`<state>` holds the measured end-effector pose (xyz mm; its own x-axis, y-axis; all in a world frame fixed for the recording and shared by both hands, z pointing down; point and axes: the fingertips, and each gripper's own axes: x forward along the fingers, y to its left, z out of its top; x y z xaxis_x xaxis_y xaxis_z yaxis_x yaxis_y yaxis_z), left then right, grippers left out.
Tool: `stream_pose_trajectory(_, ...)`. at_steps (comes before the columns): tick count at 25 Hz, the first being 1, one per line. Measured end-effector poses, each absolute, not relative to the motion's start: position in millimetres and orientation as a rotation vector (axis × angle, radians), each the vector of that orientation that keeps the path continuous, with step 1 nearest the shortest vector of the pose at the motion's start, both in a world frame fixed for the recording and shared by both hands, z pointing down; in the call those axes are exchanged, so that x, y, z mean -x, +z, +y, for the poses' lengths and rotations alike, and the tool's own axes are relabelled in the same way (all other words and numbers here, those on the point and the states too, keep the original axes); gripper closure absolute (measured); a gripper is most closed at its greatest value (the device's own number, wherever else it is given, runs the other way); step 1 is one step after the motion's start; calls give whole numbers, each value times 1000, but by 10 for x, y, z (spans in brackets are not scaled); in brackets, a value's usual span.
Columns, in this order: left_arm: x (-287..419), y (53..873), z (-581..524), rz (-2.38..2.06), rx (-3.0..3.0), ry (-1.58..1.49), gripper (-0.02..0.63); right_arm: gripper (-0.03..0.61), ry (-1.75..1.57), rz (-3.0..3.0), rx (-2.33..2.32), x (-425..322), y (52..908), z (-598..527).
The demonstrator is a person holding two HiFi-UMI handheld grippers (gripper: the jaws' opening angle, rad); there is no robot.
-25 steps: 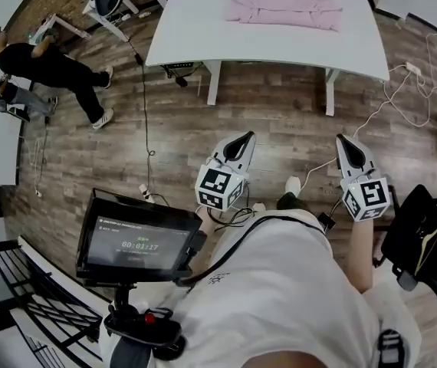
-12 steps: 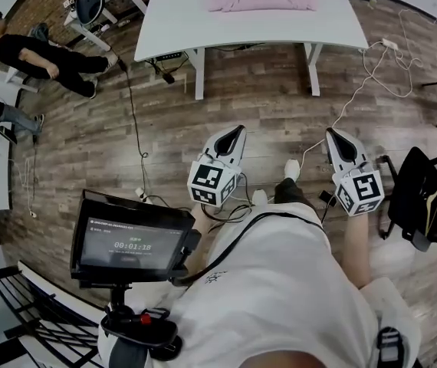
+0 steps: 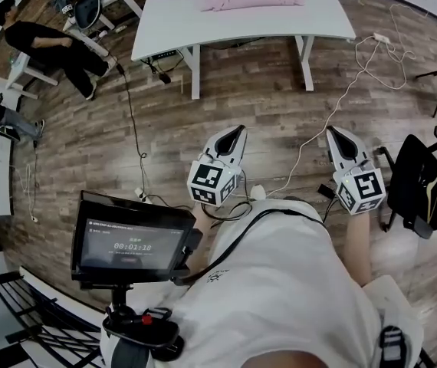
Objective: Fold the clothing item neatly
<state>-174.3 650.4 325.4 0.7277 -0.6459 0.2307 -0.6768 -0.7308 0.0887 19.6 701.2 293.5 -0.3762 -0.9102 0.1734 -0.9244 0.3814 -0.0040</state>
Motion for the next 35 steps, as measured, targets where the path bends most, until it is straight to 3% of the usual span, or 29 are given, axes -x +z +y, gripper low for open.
stream_pose_trajectory(16,1071,3198,7688,-1158,-2715,276,612,575,164,-2602,-1519,-644,2989,8054)
stream_pose_trajectory(24,1113,3204,8164,-1228,-2684,289,612,575,204,-2647,-1471,-691,3054,8502)
stream_pose_trajectory(35,1242,3010,8032,-1186,-2743,291,612,575,145,-2605,-1530,-620,2839,8403)
